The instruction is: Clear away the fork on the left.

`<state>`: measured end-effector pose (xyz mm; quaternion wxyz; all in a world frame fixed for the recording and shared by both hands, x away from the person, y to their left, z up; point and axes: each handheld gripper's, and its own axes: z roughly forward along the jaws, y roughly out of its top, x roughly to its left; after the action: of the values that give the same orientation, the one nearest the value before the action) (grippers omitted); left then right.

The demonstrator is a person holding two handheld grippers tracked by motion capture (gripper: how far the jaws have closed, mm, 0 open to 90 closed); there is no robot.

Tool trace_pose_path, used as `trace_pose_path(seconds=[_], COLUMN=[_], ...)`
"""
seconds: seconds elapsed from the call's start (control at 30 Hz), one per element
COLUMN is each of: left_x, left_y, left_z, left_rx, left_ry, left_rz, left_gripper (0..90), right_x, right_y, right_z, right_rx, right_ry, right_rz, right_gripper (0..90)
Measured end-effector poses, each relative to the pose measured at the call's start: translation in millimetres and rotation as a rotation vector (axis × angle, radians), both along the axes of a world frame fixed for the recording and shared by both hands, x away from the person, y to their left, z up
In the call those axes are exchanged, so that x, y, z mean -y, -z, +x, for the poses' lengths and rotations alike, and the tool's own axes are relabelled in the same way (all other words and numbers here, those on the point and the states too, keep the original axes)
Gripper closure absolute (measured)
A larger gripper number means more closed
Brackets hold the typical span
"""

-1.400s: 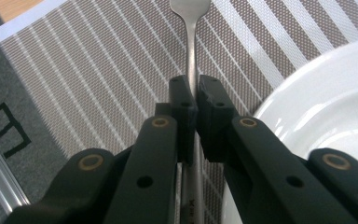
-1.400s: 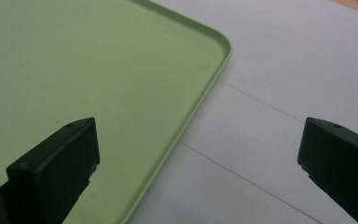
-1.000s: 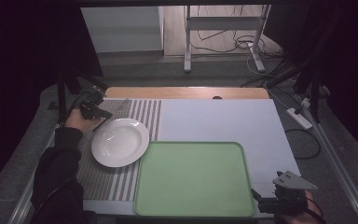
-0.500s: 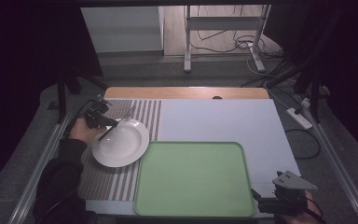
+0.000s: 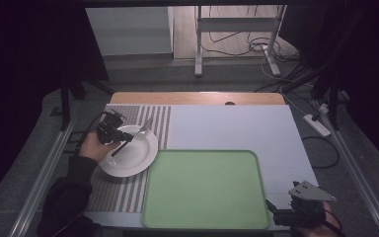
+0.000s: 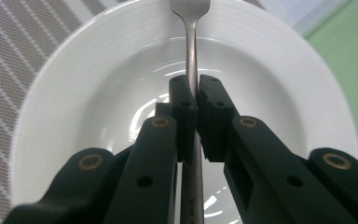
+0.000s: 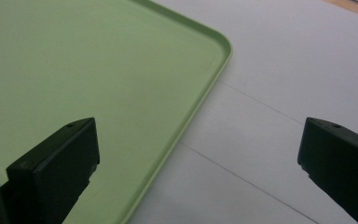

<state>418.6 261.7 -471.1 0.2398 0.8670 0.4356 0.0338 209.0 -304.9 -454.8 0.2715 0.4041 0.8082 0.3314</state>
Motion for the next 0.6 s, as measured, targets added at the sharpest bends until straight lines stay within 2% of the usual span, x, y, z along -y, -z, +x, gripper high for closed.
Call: trace_pose_path(seconds=[0.37,0.6], left_x=[31.8,52.2], left_y=[-1.0,2.8], left_z=[-27.4,-44.8], left_rx=[0.014,0.000], left_ry=[0.053,0.092], left_rz=[0.002,-0.009], left_gripper=[84.5,84.5], right_x=[0.6,0.7], right_y=[-0.6,-0.7], right_z=[-1.4,-1.6], right_rx=[0.006,0.007], right_ry=[-0.010,-0.014], right_rz=[0.005,0.005], right_gripper=[0.0,0.0])
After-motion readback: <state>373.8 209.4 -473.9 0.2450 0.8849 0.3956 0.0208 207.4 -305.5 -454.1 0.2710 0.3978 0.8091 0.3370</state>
